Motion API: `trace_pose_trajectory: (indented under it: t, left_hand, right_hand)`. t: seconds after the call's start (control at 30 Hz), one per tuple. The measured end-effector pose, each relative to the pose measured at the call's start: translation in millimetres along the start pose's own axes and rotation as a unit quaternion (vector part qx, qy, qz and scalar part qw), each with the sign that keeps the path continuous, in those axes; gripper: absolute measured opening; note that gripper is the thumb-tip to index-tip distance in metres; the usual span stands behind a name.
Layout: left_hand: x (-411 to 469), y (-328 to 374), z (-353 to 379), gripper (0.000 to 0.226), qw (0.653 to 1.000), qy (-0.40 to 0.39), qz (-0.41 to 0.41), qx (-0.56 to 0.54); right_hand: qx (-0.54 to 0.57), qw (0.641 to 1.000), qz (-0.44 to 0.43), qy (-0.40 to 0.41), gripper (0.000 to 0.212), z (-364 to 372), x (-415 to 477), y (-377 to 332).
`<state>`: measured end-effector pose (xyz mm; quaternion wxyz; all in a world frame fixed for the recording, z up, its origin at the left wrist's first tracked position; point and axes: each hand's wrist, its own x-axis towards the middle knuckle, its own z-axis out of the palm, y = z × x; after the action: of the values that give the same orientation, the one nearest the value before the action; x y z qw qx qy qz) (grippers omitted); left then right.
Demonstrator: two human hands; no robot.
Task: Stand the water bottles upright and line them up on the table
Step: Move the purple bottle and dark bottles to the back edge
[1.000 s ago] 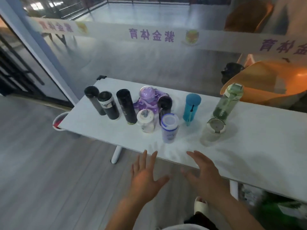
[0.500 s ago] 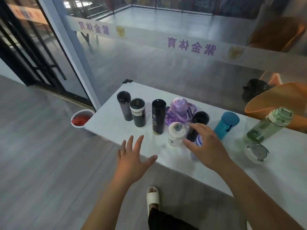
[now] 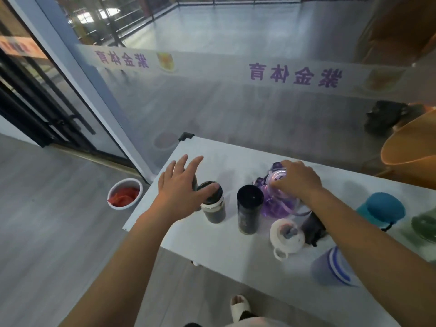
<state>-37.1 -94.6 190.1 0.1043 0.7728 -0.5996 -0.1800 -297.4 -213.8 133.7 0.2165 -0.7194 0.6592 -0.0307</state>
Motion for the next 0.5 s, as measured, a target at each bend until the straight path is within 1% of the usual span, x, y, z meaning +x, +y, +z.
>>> trace_pose_trajectory:
  t: [0.1, 0.17, 0.23, 0.33, 0.47, 0.5]
  left_hand:
    - [37, -8, -6, 0.076, 0.999, 0.003, 0.022, 0.024]
    - [62, -12, -8, 0.074, 0.999, -0.015, 0.035, 0.030]
    - [88, -18, -8, 0.071, 0.997, -0.047, 0.051, 0.027]
    - [134, -39, -6, 0.070, 0.993, -0.095, 0.073, -0.004]
    - [201, -75, 0, 0.079, 0.986, -0.132, 0.098, -0.004]
    - [215, -84, 2, 0.078, 0.985, -0.138, 0.099, -0.011]
  right_hand:
    - [-0.061, 0.997, 0.007, -0.045, 0.065, 9, 18, -4]
    - [-0.124, 0.990, -0.004, -0.070, 0.068, 15, 25, -6]
    - [-0.166, 0.983, -0.002, -0.072, 0.076, 23, 30, -7]
    - [-0.182, 0.979, 0.021, -0.090, 0.085, 29, 40, -12]
    - [-0.164, 0.981, 0.039, -0.096, 0.074, 26, 51, -21]
    - [-0.155, 0.982, 0.048, -0.093, 0.074, 25, 55, -23]
